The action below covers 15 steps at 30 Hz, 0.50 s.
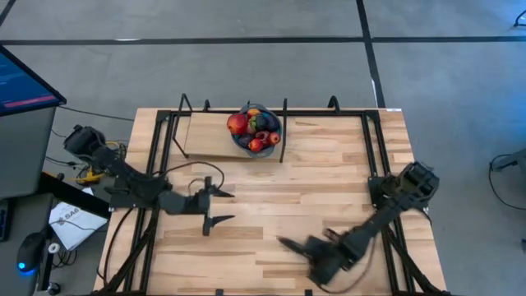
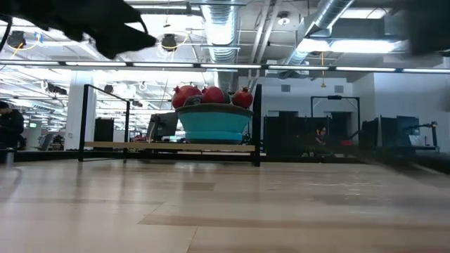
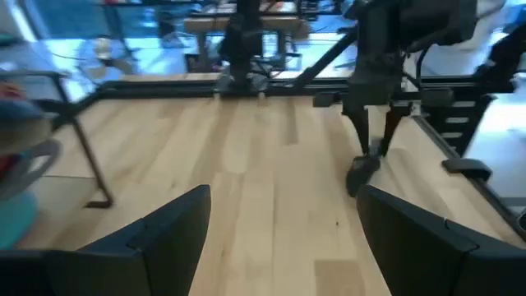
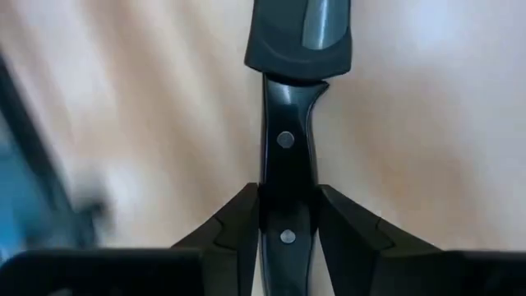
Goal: Pick & Place Fruit
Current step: Put the black knife on the shelf
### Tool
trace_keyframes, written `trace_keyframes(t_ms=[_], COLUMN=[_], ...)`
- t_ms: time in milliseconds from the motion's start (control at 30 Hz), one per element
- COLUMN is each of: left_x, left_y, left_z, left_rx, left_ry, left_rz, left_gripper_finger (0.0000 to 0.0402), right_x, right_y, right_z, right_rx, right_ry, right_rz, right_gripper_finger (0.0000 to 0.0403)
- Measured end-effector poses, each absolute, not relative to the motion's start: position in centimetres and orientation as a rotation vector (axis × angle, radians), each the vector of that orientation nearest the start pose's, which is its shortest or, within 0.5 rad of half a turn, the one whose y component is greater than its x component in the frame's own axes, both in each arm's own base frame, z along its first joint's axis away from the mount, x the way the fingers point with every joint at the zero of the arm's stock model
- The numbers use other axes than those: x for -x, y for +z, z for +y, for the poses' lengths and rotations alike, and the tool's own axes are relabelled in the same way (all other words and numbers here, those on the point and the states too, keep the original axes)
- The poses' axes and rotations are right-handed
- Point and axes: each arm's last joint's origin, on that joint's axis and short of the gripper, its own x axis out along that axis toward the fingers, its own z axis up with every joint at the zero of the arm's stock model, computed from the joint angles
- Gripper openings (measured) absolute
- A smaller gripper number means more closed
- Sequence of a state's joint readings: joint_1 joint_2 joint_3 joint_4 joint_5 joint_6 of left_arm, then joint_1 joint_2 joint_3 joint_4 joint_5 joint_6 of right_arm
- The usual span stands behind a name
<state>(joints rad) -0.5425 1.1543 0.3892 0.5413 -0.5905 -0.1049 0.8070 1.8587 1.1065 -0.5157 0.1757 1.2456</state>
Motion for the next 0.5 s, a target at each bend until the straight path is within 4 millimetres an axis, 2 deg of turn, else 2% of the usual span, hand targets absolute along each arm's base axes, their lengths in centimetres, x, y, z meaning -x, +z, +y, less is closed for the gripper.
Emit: trace_keyframes(t_ms=[200, 333, 500], left_x=[-16.7, -14.3, -12.3], left_y=[20.6, 21.2, 21.4], left_z=[-12.6, -14.1, -15.2], left_rx=[-0.062, -0.068, 0.044], left_ry=[0.14, 0.154, 0.188], left_rz=[0.145, 0.11, 0.068], left_gripper_finger=[0.0298, 0.0298, 0.0298], right_x=[-30.2, -34.0, -37.5], right_y=[16.1, 17.7, 19.9], right_z=[21.9, 18.7, 14.9], right_rx=[-0.457, -0.375, -0.288], right_ry=[-0.091, -0.089, -0.057], right_rz=[0.928, 0.683, 0.422], right_gripper_finger=[0.0102, 0.0102, 0.0102])
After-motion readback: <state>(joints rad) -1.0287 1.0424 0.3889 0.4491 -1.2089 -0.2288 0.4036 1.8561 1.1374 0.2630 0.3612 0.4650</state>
